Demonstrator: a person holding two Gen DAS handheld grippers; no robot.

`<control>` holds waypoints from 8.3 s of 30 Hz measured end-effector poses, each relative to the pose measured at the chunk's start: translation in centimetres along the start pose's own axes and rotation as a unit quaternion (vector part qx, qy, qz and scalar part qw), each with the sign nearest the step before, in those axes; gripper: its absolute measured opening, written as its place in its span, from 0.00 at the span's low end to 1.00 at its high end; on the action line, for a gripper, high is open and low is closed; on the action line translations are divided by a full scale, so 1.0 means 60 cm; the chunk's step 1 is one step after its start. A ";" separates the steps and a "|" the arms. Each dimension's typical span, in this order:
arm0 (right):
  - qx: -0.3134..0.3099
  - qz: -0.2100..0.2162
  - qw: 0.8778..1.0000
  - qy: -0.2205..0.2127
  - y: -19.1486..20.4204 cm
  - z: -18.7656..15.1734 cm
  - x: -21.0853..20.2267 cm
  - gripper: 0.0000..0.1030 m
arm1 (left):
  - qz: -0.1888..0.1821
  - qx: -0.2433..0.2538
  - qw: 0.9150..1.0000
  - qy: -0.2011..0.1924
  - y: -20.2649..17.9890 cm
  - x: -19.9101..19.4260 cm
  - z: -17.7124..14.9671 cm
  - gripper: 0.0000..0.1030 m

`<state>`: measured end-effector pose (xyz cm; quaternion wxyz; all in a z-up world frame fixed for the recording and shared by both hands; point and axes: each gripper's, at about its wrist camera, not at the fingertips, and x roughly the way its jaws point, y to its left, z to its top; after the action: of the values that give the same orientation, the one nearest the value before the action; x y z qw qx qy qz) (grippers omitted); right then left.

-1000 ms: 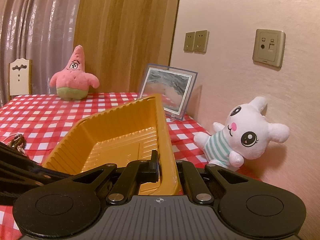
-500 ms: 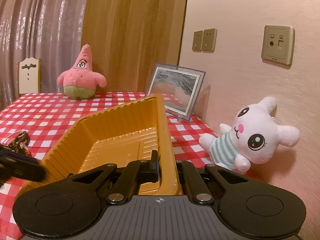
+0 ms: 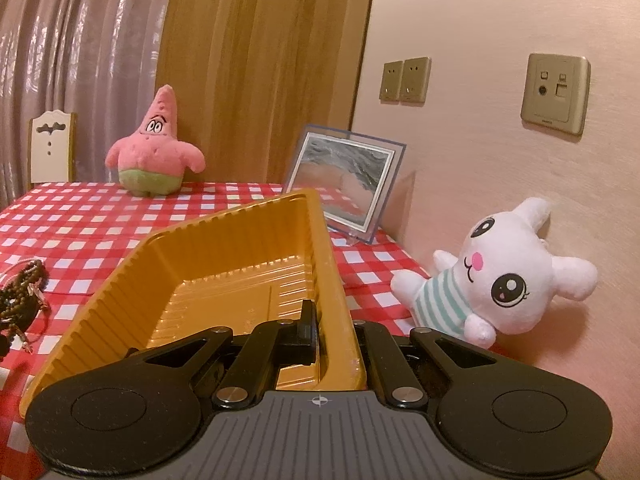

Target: Organize jewelry

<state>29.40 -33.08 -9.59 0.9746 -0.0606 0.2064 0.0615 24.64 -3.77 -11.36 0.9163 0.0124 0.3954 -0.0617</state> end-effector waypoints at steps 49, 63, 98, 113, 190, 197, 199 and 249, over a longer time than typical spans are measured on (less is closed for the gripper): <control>-0.002 -0.014 1.000 0.008 0.015 0.001 -0.007 0.03 | -0.094 0.030 0.994 -0.049 -0.035 -0.029 0.052 0.07; -0.007 -0.001 1.000 0.000 0.015 0.008 -0.009 0.04 | -0.228 0.042 0.972 -0.030 -0.160 0.016 0.079 0.07; -0.002 -0.007 1.000 0.008 0.001 0.004 -0.001 0.03 | 0.011 -0.035 0.999 -0.017 0.042 -0.022 0.026 0.18; -0.003 -0.009 1.000 0.007 0.003 0.006 -0.002 0.03 | 0.016 -0.037 0.999 0.020 0.030 0.086 0.064 0.18; -0.009 -0.009 1.000 -0.001 0.017 0.009 -0.017 0.04 | -0.245 0.007 0.969 -0.015 -0.111 -0.002 0.110 0.08; -0.010 -0.006 1.000 -0.002 0.018 0.011 -0.018 0.04 | -0.284 0.020 0.958 -0.007 -0.159 0.026 0.112 0.08; -0.010 -0.005 1.000 -0.002 0.018 0.012 -0.018 0.04 | -0.290 0.026 0.957 -0.003 -0.171 0.034 0.111 0.08; 0.000 -0.009 1.000 0.016 0.005 0.006 -0.007 0.03 | 0.018 -0.171 0.985 -0.003 0.181 -0.123 -0.041 0.19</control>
<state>29.11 -32.76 -9.11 0.9717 -0.0638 0.2213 0.0524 19.17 7.96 -8.00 0.9070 -0.1378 0.3973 0.0239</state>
